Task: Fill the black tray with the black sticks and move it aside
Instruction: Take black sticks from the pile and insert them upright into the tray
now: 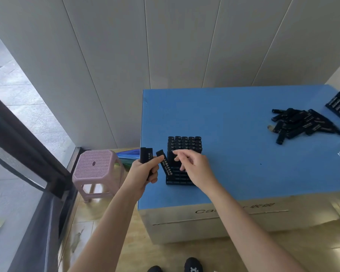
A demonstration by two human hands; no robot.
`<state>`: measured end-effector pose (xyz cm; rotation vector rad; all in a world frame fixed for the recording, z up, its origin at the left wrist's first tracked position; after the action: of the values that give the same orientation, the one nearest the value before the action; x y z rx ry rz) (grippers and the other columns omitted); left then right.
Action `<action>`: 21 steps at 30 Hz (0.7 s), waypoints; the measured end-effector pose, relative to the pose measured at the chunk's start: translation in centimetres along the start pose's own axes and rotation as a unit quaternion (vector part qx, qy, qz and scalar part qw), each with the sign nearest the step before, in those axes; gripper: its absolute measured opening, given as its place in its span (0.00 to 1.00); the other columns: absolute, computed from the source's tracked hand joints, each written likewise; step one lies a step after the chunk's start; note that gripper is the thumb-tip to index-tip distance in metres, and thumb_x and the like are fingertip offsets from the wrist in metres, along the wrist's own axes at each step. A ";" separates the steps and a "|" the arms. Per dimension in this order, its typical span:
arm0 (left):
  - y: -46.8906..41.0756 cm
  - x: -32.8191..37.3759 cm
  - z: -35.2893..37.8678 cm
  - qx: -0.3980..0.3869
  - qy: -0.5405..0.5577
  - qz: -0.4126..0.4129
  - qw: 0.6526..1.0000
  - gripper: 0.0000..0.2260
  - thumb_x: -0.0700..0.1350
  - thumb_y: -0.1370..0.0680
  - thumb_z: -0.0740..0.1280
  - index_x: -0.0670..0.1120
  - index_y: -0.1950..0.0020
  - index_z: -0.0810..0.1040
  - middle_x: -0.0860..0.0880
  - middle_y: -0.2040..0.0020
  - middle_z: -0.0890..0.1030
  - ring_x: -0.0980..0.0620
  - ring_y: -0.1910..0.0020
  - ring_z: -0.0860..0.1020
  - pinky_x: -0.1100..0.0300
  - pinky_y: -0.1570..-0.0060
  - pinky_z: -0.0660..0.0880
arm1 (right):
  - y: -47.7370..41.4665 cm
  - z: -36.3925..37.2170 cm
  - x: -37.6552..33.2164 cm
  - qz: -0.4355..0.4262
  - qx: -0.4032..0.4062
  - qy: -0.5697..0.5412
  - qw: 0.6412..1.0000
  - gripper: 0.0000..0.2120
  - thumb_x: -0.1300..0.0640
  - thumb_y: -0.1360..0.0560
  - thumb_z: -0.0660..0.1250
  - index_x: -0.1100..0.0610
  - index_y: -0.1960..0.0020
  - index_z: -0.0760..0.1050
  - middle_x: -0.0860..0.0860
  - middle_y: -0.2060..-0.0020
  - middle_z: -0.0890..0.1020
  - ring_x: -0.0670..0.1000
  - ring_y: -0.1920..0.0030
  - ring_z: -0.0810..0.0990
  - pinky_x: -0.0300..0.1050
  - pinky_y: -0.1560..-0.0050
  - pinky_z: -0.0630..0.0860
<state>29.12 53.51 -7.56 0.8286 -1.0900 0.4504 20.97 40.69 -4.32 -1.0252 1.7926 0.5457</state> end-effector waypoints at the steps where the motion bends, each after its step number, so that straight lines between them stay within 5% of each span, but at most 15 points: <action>1: 0.0 -0.1 0.4 -0.014 0.000 -0.003 1.000 0.13 0.41 0.24 0.67 0.46 0.65 0.67 0.50 0.73 0.64 0.54 0.76 0.61 0.63 0.75 0.60 | 0.2 0.6 0.6 0.048 -0.036 -0.052 0.997 0.13 0.55 0.20 0.56 0.55 0.43 0.77 0.47 0.56 0.80 0.41 0.63 0.77 0.32 0.59 0.74; 5: 0.1 -0.5 2.4 -0.061 -0.020 -0.011 0.998 0.10 0.41 0.23 0.66 0.44 0.64 0.69 0.49 0.72 0.68 0.54 0.77 0.62 0.64 0.75 0.61 | 1.5 3.1 1.8 0.178 -0.139 -0.233 0.946 0.16 0.51 0.19 0.54 0.56 0.40 0.76 0.53 0.51 0.82 0.51 0.52 0.82 0.38 0.53 0.78; 10: -0.3 -0.7 3.2 -0.041 -0.102 0.007 0.994 0.07 0.40 0.22 0.65 0.41 0.60 0.72 0.46 0.67 0.77 0.54 0.79 0.63 0.63 0.75 0.62 | 2.4 3.0 2.9 0.229 -0.127 -0.319 0.911 0.11 0.54 0.20 0.58 0.50 0.41 0.76 0.48 0.59 0.82 0.46 0.64 0.75 0.34 0.62 0.74; 16: -0.4 -1.3 3.6 -0.049 -0.032 -0.006 0.998 0.05 0.41 0.21 0.62 0.42 0.55 0.69 0.47 0.72 0.71 0.51 0.78 0.64 0.60 0.74 0.64 | 2.0 0.7 4.5 0.210 -0.079 -0.269 0.937 0.10 0.59 0.20 0.57 0.53 0.51 0.77 0.47 0.64 0.74 0.44 0.61 0.72 0.34 0.57 0.68; 21: -0.6 -2.5 1.5 -0.016 0.004 -0.047 0.999 0.05 0.43 0.20 0.60 0.42 0.53 0.69 0.42 0.65 0.79 0.48 0.77 0.71 0.57 0.71 0.73 | 0.6 -3.2 4.1 0.125 0.017 -0.189 0.974 0.05 0.58 0.26 0.68 0.54 0.50 0.80 0.44 0.59 0.82 0.40 0.57 0.78 0.27 0.58 0.72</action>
<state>27.58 52.16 -9.76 0.8455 -1.0442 0.3556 18.06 36.99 -6.61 -0.6221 1.5879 0.8059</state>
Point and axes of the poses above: each hand's wrist, its own y-axis away from the middle knuckle, its own z-axis out of the palm, x = y × z, the point moved 9 cm from there along -y, towards the middle knuckle
